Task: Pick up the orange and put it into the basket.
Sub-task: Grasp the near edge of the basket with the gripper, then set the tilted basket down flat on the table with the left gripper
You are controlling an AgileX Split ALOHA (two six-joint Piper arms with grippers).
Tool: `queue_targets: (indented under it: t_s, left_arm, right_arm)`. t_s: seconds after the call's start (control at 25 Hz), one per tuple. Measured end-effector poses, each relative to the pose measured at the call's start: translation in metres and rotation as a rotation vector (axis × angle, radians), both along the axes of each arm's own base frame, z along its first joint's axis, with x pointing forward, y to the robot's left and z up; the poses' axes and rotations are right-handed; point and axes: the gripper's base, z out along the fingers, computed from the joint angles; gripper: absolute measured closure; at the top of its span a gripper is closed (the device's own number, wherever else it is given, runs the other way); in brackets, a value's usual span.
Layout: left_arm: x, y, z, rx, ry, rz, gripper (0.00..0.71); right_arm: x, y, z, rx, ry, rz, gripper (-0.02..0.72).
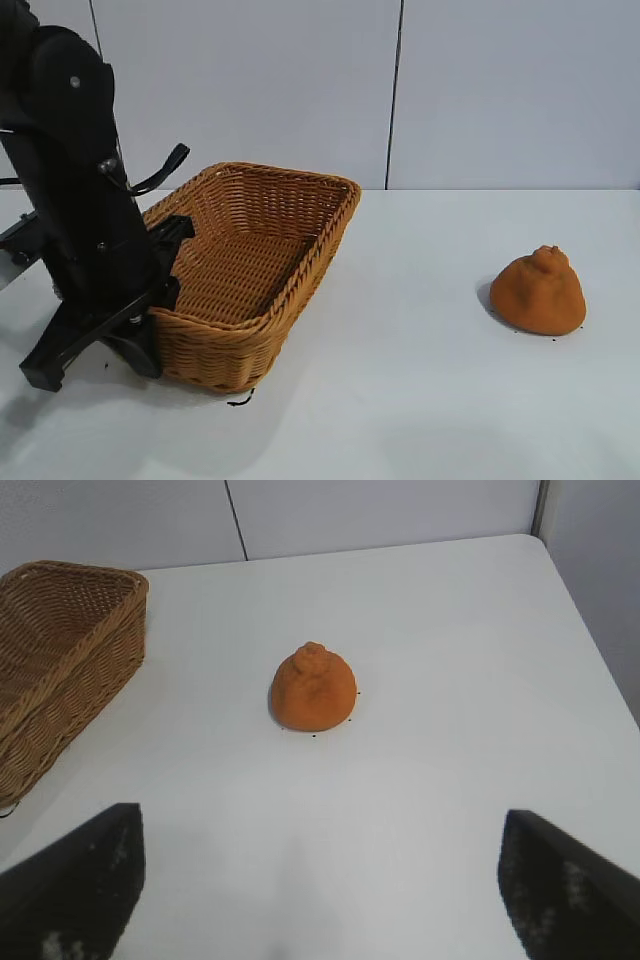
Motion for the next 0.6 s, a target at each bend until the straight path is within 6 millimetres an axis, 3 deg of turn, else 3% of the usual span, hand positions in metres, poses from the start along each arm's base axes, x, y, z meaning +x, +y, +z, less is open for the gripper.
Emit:
queue_targets:
  t_s: [0.36, 0.6]
  left_arm:
    - [0.018, 0.033, 0.038, -0.003, -0.049, -0.006, 0.616]
    - [0.044, 0.053, 0.066, 0.001, -0.143, -0.243, 0.616]
  right_arm:
    - [0.000, 0.000, 0.000, 0.000, 0.000, 0.000, 0.045]
    - [0.000, 0.000, 0.000, 0.000, 0.000, 0.000, 0.045]
